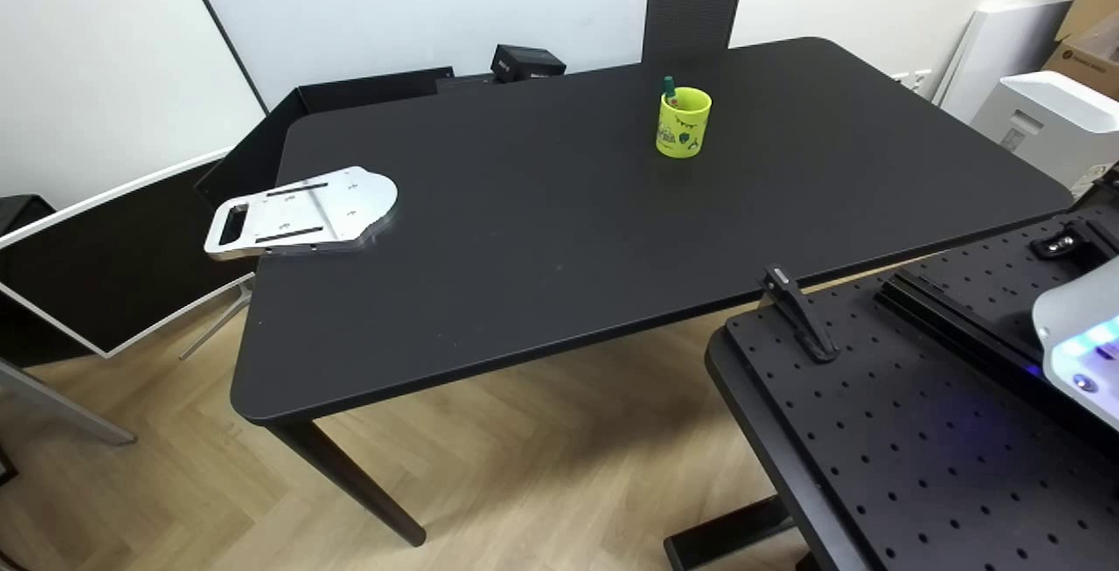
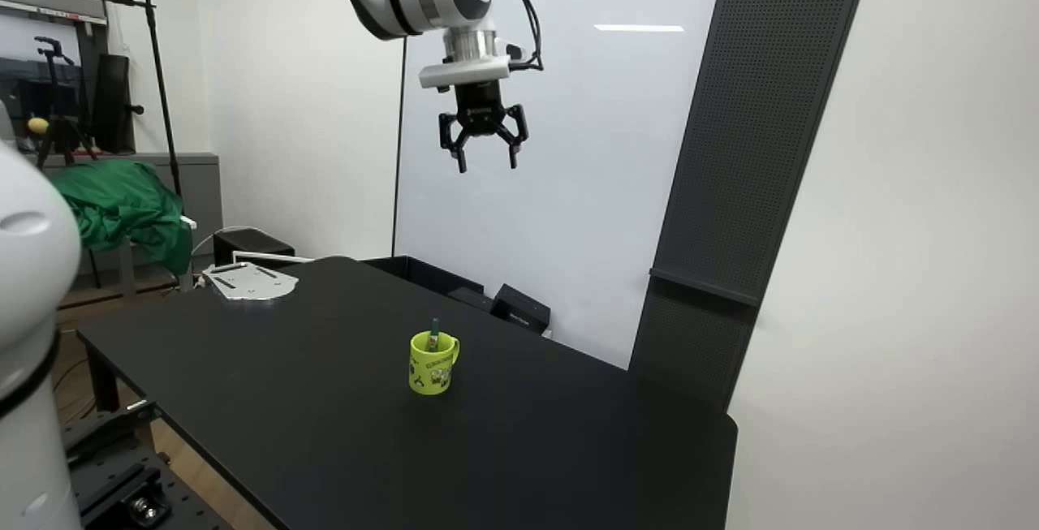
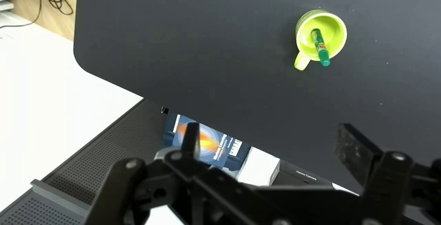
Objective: Remove the marker from the mug.
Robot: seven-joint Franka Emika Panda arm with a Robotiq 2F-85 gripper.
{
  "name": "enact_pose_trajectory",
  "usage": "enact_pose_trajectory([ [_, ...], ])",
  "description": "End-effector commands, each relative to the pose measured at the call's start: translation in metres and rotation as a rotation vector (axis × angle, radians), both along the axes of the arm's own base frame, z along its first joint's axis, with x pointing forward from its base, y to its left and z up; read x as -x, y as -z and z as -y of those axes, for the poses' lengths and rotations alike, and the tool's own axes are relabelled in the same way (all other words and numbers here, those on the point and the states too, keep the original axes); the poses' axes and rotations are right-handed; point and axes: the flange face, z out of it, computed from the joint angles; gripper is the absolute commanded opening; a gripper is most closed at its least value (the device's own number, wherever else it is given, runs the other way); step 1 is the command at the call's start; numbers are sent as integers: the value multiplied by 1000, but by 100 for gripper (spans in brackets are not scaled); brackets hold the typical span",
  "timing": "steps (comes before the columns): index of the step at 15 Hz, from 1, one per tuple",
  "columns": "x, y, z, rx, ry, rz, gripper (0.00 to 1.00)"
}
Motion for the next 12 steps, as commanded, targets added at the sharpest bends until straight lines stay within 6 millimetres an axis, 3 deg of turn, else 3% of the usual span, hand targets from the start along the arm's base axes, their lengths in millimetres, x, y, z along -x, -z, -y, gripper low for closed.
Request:
enact_pose_trajectory([
  [1,-31,7,-28,62,-21,-28,100],
  [6,-48,46,-65,78,-80,-98,100],
  [12,-66,89,-85,62,-114,-160,100],
])
